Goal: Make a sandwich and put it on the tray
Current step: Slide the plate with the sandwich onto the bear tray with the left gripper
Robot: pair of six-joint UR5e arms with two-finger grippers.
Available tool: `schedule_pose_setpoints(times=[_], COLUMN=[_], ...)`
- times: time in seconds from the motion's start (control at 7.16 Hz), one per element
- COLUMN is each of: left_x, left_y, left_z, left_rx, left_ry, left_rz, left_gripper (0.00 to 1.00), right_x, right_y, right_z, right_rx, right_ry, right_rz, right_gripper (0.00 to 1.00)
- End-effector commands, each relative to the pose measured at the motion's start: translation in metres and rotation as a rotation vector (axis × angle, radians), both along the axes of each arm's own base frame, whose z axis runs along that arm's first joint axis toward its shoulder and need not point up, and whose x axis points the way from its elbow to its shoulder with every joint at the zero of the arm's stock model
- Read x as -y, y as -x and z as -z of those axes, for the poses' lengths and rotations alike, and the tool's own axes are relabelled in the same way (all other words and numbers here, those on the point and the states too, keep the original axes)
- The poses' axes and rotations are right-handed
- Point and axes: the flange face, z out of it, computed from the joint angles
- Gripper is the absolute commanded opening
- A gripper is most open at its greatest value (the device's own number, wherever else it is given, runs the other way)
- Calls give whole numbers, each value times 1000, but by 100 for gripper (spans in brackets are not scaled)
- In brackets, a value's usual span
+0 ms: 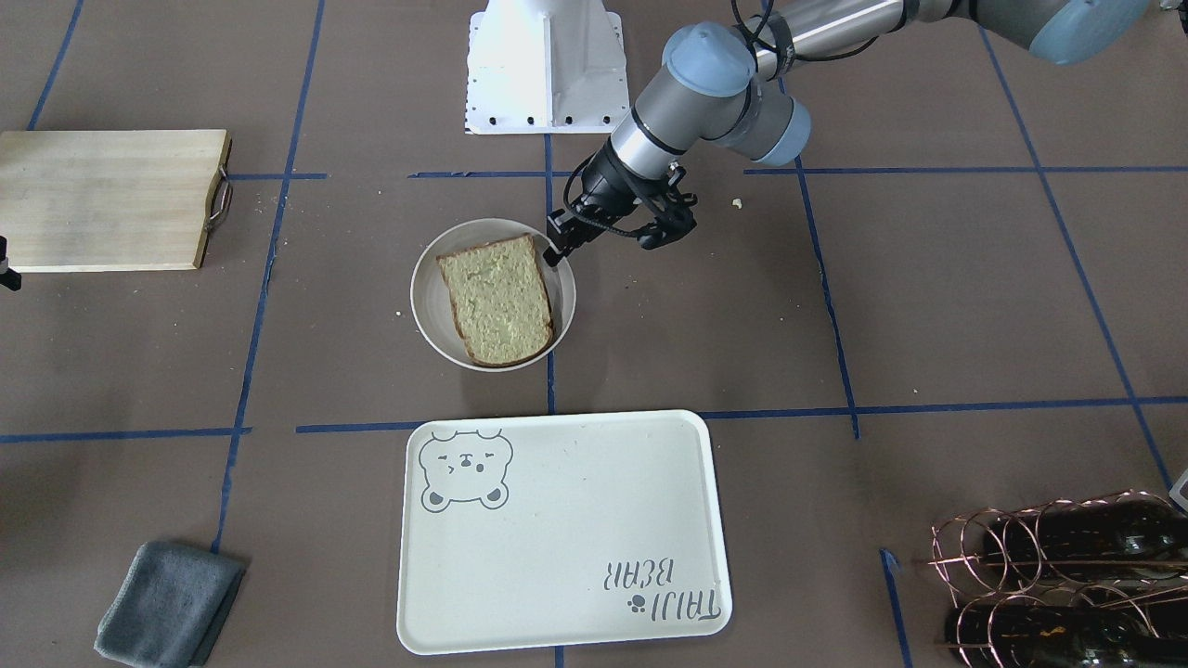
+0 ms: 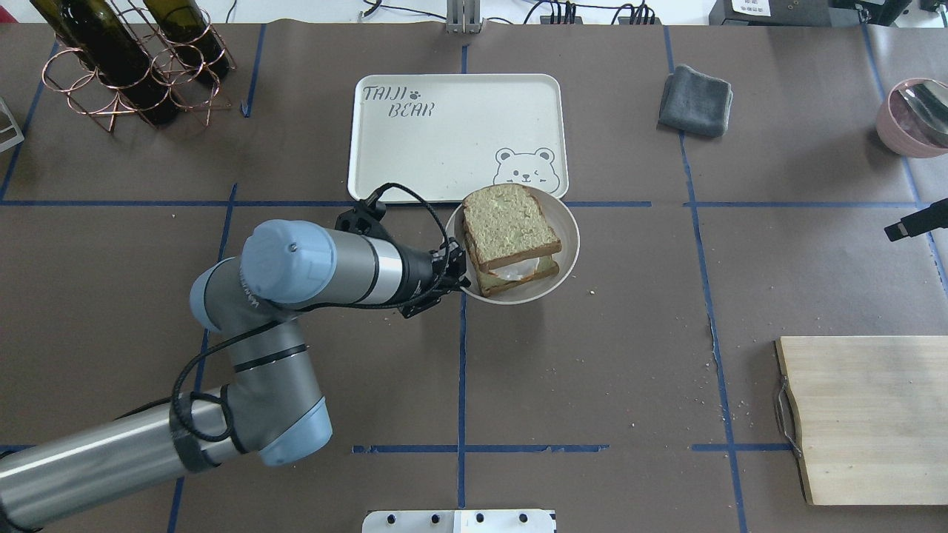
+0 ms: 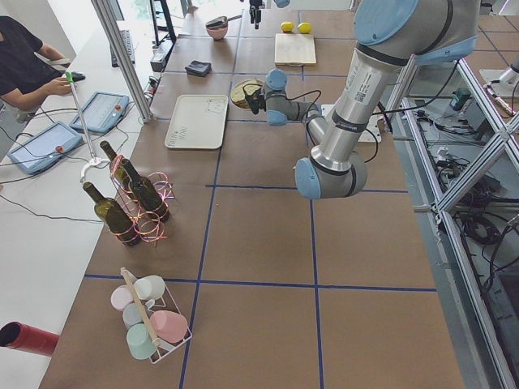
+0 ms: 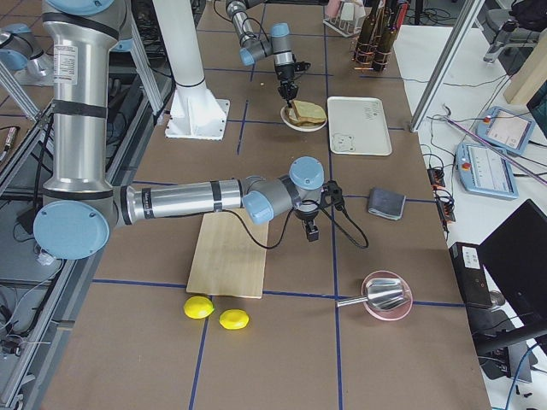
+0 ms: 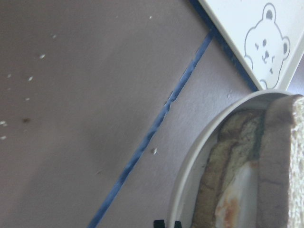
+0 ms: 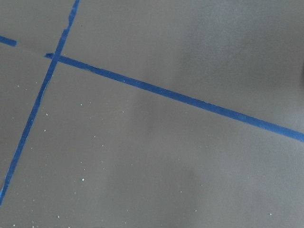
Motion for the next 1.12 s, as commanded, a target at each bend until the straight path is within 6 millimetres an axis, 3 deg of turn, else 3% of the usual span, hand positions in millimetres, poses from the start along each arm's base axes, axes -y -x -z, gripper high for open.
schedule_pose_setpoints(times=[0.0,0.14,0.42,0.98], left_x=[81,122,147,154], left_y=[-14,-26,-34,-40], left_z=[14,5,-14,-20], left_rx=[69,118,170,189], left_ry=[108,161,172,162], left_rz=[127,171,217,218], left_gripper=[0,0,0,0], right_x=[-13,-17,-17,-17], right_y=[-4,-6,-4,-4], right_z=[1,2,3,6], right_rx=[0,1,0,3], right_ry=[-1,-2,-5,-9], right_rz=[0,0,2,3], right_gripper=[100,100,100,100])
